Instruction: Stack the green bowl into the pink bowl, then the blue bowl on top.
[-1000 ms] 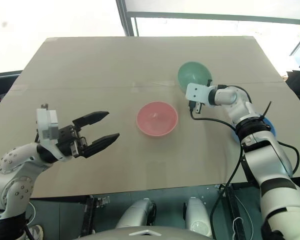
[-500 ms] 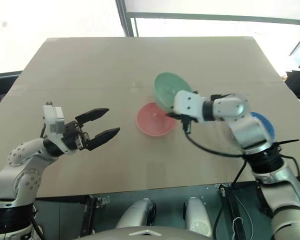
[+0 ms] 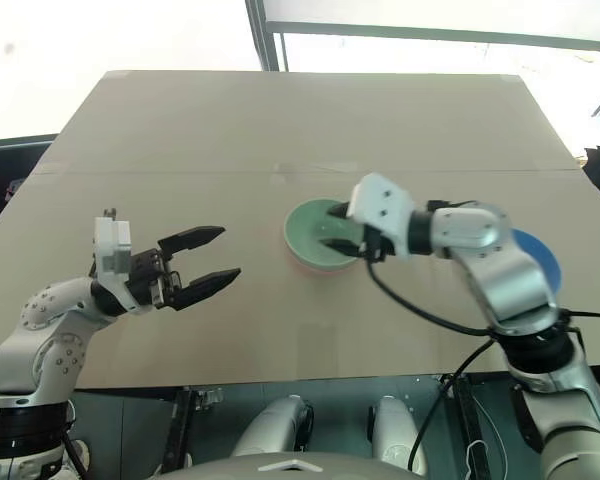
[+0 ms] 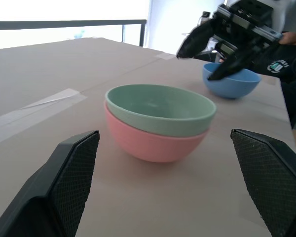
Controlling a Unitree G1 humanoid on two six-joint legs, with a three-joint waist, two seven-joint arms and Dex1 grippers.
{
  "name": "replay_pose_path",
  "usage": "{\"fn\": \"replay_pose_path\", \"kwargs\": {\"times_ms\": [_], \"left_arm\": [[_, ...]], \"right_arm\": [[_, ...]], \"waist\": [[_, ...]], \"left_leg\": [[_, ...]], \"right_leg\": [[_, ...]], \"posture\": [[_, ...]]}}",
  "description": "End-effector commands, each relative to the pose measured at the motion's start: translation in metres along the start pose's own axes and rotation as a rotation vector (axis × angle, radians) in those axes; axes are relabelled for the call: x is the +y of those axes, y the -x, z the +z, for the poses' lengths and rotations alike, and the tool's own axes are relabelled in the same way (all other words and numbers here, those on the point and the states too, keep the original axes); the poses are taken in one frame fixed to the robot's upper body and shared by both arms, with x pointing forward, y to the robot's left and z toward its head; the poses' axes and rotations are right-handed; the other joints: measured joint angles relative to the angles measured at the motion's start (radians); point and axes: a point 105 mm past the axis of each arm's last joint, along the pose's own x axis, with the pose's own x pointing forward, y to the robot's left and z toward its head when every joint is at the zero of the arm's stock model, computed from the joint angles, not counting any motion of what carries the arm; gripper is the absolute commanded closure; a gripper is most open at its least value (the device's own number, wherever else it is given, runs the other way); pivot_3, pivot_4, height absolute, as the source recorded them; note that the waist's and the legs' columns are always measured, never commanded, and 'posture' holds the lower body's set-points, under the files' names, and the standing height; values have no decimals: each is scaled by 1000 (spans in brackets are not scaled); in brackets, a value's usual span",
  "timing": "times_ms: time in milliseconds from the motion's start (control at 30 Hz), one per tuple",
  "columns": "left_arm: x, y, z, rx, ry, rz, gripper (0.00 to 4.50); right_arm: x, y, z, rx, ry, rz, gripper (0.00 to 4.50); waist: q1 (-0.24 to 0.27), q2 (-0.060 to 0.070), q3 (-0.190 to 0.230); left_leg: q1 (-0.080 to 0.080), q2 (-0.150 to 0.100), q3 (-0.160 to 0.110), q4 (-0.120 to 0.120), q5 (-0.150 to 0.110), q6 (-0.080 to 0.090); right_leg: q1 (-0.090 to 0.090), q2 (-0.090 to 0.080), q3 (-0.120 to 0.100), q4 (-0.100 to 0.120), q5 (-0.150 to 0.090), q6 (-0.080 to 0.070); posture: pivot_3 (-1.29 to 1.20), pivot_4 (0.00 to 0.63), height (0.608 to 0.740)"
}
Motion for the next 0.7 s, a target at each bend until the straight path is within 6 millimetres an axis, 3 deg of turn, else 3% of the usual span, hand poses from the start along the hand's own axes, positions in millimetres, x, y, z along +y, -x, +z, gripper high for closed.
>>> {"fn": "replay_pose_path", "kwargs": {"times_ms": [33, 133, 300, 600, 700], "left_arm": [[-19, -11, 10, -10, -34, -213, 0], [-20, -26, 8, -14, -48, -317, 0], [-17, -47, 13, -46, -78, -400, 0], [-21, -52, 15, -50, -73, -448, 0], [-21, -51, 15, -45, -72, -448, 0]], "right_arm": [[-31, 59, -31, 186, -67, -282, 2210], [-31, 95, -71, 394, -114, -402, 2210], [-21, 116, -95, 519, -285, -530, 2210], [-6, 111, -126, 586, -522, -602, 2210], [-5, 109, -133, 599, -548, -593, 2864]], "waist": [[10, 0, 0], [19, 1, 0], [7, 1, -1], [1, -1, -2], [2, -1, -2]], "left_leg": [[0, 0, -1, 0, 0, 0], [0, -1, 2, 0, 0, 0], [1, 1, 7, 1, 1, 0], [1, 1, 6, 2, 1, 0], [1, 0, 5, 2, 1, 1]], "right_leg": [[0, 0, 0, 0, 0, 0], [1, -1, 1, -1, 0, 0], [2, 1, 3, 0, 0, 0], [1, 1, 4, 0, 0, 0], [1, 0, 4, 0, 0, 0]], "posture": [[0, 150, 740], [0, 150, 740], [0, 150, 740], [0, 150, 740], [0, 150, 740]]}}
